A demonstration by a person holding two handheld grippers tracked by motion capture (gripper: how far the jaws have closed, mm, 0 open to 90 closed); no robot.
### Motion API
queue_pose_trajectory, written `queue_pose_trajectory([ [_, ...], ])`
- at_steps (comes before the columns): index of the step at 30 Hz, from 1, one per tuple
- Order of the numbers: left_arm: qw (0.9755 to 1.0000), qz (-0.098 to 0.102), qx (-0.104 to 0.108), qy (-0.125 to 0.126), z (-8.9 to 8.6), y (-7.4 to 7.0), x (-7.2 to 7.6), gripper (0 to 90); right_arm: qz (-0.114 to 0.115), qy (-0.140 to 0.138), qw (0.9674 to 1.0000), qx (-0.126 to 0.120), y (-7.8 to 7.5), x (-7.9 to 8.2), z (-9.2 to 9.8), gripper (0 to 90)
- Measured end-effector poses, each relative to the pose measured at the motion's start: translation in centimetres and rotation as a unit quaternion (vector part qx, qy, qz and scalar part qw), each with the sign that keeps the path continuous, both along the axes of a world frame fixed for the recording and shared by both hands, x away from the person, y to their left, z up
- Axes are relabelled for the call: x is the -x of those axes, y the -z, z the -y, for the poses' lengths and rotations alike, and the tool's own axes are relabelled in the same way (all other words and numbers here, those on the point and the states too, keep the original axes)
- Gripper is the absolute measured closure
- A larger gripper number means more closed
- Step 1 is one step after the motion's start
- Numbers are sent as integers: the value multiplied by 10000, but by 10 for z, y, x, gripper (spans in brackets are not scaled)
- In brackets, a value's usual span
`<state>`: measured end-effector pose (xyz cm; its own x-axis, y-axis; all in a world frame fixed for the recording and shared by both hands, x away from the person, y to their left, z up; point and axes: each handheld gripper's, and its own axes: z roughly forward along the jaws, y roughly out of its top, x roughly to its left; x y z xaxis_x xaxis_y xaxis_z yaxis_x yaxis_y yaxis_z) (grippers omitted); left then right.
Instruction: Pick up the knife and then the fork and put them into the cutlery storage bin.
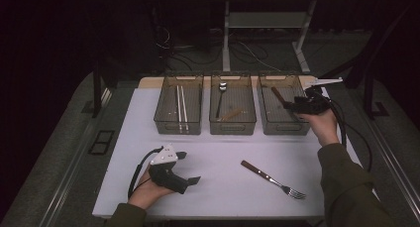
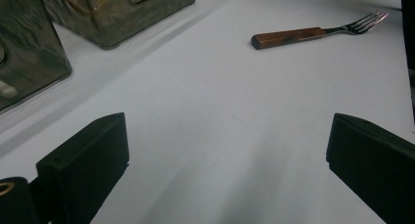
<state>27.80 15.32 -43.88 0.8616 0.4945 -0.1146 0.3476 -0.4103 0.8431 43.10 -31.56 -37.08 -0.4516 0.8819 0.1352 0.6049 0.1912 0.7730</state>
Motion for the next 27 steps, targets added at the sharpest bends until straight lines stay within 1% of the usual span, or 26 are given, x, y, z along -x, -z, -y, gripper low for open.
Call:
queue_pose_trajectory([
  [2,10000,-4,13,-3,0,0,0,9,55,-117,9999,-99,-3,8,1,395],
  [5,10000,-7,11,-8,0,0,0,9,79,-224,9996,-148,-4,18,1,386],
  [10,10000,-10,4,-12,0,0,0,9,138,-369,9989,-241,-2,35,3,372],
  [12,10000,-17,17,-31,0,0,1,9,183,-414,9985,-320,0,42,4,368],
  [17,10000,-20,42,-67,-2,0,0,9,231,-635,9972,-324,6,61,5,354],
  [21,10000,-13,25,-75,-1,-1,0,9,256,-753,9962,-347,10,71,4,353],
  [23,10000,-7,-4,-80,-1,-1,1,9,265,-843,9952,-428,10,76,3,351],
  [24,10000,-1,1,-76,-1,-1,1,9,291,-891,9947,-430,10,78,3,349],
  [27,10000,8,18,-85,-2,-1,3,9,261,-1019,9931,-515,13,86,3,336],
])
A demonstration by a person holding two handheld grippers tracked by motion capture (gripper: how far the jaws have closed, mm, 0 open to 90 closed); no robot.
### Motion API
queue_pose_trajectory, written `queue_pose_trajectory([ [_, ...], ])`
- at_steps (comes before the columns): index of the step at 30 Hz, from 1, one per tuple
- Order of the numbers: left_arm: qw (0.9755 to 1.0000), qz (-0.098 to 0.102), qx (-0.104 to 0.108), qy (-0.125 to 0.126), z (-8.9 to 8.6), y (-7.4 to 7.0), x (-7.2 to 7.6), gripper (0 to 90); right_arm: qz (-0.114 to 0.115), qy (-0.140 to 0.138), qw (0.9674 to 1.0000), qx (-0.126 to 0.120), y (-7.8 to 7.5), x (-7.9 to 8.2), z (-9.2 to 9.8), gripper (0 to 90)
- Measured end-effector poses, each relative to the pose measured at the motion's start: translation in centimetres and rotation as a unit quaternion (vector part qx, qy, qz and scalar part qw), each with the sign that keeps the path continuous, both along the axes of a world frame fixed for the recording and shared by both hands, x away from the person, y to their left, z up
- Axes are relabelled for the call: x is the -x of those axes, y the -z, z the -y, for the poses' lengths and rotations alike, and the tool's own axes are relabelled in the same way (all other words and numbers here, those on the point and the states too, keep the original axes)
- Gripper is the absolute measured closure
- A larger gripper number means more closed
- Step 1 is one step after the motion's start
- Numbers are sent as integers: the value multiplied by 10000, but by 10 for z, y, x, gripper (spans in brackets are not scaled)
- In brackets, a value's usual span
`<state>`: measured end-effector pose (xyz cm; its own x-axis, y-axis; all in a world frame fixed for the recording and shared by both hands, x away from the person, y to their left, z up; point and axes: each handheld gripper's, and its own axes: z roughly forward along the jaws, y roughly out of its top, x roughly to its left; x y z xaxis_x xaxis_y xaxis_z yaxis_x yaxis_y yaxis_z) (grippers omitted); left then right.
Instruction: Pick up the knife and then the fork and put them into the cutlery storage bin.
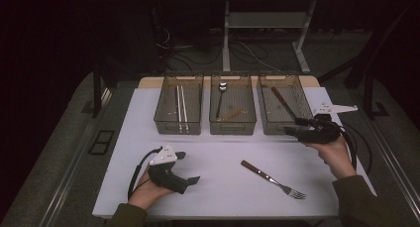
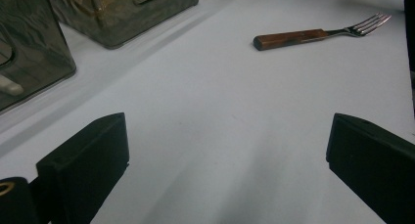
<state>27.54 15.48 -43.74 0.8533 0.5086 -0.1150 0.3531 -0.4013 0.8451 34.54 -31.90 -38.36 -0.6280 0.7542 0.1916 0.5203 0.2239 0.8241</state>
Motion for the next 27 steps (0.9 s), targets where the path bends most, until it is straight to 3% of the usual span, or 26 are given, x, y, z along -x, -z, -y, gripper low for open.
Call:
queue_pose_trajectory([
  [13,10000,49,38,-2,-1,-3,2,9,116,-280,9995,2,3,34,0,286],
  [27,10000,29,10,34,0,-3,3,9,60,-661,9974,286,13,62,-12,284],
])
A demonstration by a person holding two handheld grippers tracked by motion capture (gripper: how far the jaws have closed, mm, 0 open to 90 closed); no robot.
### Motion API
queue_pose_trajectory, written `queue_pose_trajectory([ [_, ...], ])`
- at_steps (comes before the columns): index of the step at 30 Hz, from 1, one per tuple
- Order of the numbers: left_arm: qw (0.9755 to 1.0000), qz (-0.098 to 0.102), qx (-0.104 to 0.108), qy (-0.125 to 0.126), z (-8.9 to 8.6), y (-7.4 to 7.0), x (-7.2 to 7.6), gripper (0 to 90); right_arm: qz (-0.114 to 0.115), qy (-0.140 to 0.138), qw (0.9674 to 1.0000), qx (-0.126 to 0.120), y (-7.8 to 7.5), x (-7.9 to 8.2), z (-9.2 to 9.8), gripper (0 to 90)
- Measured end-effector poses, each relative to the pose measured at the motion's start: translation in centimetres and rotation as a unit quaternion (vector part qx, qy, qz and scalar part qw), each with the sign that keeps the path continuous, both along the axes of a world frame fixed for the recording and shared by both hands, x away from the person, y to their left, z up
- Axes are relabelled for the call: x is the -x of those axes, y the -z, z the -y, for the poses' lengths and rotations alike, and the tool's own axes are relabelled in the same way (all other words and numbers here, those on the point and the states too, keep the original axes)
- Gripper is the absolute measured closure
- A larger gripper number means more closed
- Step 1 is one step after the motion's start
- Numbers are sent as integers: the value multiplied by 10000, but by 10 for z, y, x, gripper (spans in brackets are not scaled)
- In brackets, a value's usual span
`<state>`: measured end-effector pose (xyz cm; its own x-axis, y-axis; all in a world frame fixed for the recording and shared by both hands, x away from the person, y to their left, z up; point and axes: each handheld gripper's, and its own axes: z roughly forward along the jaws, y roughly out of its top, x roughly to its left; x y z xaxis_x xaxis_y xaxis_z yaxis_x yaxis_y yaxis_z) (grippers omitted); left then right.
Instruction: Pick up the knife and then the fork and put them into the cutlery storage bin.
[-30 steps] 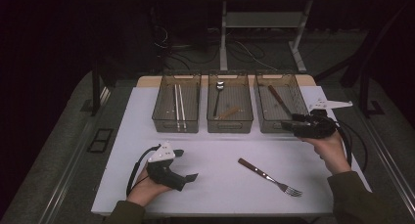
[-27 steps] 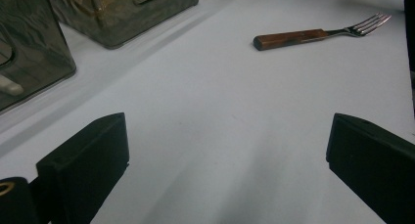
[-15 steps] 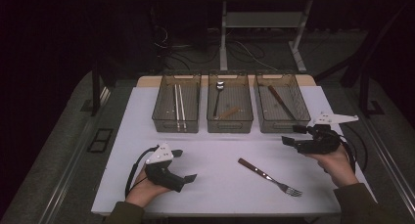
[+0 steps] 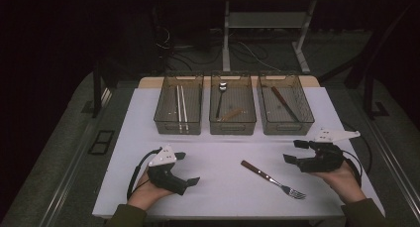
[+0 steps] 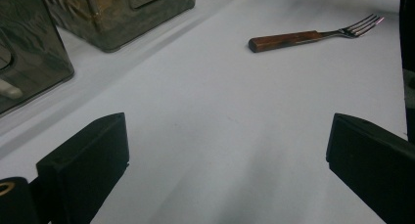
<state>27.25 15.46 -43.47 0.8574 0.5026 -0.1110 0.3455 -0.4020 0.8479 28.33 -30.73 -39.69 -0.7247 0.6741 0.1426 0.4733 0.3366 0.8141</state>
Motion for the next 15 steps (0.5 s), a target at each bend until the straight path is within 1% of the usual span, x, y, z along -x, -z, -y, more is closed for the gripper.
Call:
queue_pose_trajectory([
  [7,10000,1,7,-2,0,0,0,9,-139,-255,9994,171,4,7,-12,293],
  [12,10000,-3,2,4,0,0,0,9,-277,-390,9986,216,5,8,-19,348],
  [15,10000,-6,-2,4,0,0,0,9,-402,-452,9976,324,6,9,-24,402],
])
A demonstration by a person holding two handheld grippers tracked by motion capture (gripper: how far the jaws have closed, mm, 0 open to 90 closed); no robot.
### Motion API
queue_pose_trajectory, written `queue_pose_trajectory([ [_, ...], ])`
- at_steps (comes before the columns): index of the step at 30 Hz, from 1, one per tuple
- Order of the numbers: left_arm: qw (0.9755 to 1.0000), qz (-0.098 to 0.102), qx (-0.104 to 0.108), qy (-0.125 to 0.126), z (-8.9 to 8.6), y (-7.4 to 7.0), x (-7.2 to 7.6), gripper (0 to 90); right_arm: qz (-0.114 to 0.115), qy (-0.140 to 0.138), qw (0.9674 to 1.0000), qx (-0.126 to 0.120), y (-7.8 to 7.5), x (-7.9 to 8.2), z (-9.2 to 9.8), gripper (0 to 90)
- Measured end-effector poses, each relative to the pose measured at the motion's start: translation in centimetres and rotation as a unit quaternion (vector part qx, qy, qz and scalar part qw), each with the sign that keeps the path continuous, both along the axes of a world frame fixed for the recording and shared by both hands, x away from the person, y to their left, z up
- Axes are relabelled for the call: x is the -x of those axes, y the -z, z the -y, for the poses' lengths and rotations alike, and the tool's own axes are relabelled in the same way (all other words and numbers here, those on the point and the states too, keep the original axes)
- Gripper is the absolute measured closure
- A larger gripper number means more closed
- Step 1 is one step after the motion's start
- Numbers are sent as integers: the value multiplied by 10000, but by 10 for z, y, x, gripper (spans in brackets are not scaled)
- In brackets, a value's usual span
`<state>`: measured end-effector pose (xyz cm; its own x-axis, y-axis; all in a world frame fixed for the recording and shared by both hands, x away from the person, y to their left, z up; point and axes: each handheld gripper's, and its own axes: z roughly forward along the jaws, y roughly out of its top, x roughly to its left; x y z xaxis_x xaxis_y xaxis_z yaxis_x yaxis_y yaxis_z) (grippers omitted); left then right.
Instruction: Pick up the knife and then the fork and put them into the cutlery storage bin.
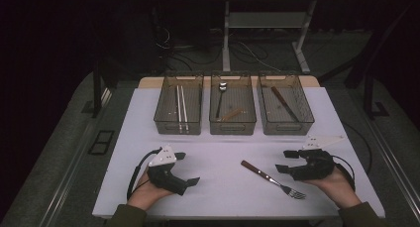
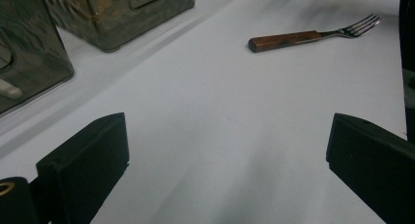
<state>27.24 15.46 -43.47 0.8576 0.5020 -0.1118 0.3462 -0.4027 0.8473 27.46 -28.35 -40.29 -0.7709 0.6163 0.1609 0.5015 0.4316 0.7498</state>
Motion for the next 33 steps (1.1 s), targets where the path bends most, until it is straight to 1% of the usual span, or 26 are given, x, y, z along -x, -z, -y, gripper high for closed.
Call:
queue_pose_trajectory([
  [5,10000,-2,-3,4,0,0,0,9,-228,-139,9990,349,6,0,-10,471],
  [6,10000,-4,-6,2,0,0,0,9,-239,-203,9987,412,7,0,-12,487],
  [8,10000,-11,-12,1,0,1,0,9,-371,-251,9975,554,9,1,-18,509],
  [10,10000,-15,-11,0,0,1,0,9,-413,-354,9961,700,11,1,-22,545],
  [11,10000,-14,-12,-2,0,1,0,9,-468,-359,9954,754,12,0,-25,560],
  [12,10000,-14,-15,-4,0,1,0,9,-456,-387,9951,794,13,0,-27,575],
  [17,10000,-25,-38,-5,0,1,-1,9,-605,-503,9922,972,16,-4,-37,638],
  [20,10000,-34,-57,0,1,1,-1,9,-638,-556,9900,1132,18,-6,-43,653],
  [23,10000,-49,-43,4,1,1,-1,9,-721,-592,9878,1243,19,-10,-47,669],
  [27,10000,-69,-38,-1,1,2,-1,9,-907,-648,9837,1412,19,-15,-51,689],
  [32,10000,-79,-43,2,1,2,-2,9,-1079,-756,9746,1809,20,-19,-61,699],
  [33,10000,-78,-55,7,1,2,-2,9,-1122,-765,9718,1929,19,-20,-63,699],
])
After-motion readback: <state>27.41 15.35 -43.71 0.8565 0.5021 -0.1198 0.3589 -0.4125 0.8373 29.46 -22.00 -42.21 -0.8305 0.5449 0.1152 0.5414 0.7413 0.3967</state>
